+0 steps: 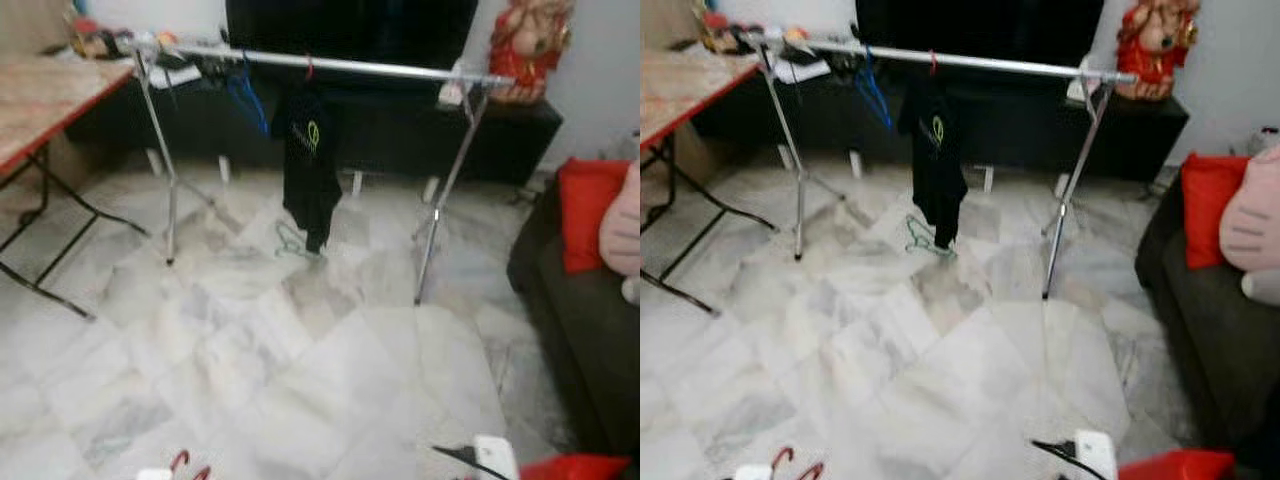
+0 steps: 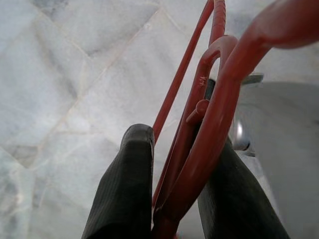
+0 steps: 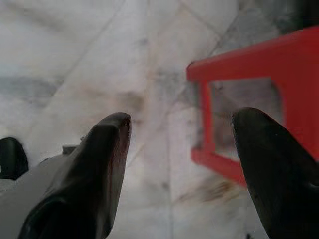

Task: Hang hanger

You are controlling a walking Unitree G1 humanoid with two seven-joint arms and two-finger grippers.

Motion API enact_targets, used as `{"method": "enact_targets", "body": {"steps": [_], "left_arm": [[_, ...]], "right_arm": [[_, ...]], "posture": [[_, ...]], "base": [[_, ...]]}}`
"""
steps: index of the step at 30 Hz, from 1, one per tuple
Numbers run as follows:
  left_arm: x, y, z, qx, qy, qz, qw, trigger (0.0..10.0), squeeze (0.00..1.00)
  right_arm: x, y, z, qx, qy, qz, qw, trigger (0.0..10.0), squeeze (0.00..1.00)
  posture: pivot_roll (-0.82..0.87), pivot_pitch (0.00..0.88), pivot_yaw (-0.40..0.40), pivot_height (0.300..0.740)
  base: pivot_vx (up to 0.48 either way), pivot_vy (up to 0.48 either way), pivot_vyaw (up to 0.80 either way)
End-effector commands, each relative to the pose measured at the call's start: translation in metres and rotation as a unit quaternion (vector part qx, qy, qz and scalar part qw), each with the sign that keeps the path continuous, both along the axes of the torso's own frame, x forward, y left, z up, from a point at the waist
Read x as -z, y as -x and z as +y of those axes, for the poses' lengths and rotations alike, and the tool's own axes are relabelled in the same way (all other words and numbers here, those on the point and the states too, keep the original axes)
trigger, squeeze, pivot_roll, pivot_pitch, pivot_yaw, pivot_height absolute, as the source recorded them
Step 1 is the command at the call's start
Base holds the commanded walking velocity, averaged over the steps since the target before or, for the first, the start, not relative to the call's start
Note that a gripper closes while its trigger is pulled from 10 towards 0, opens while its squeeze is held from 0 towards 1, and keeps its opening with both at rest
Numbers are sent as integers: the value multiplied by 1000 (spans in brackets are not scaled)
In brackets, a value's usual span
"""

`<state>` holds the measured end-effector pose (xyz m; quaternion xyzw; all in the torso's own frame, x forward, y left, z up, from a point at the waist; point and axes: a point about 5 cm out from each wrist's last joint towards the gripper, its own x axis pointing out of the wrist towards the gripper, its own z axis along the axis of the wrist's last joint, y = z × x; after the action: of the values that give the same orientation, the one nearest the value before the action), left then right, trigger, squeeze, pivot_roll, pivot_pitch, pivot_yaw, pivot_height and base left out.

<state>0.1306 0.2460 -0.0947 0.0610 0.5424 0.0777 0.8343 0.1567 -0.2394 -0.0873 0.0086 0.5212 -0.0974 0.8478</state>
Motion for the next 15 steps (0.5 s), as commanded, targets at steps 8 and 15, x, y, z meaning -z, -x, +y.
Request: {"method": "enact_targets", "body": {"steps": [8,15], "left_arm": [[2,5,-1,-10,6,3,1000,10000,0],[2,5,-1,-11,11,2,1000,10000,0]], "right_arm": [[-2,-5,0,-4,-4,-7,1000,10000,0],[-2,-14,15,-9,-10,-11,1000,10000,0]], "posture": [[-1,0,-63,740],[-2,0,-61,740]], "base": [[0,0,0],[192,0,0]]}}
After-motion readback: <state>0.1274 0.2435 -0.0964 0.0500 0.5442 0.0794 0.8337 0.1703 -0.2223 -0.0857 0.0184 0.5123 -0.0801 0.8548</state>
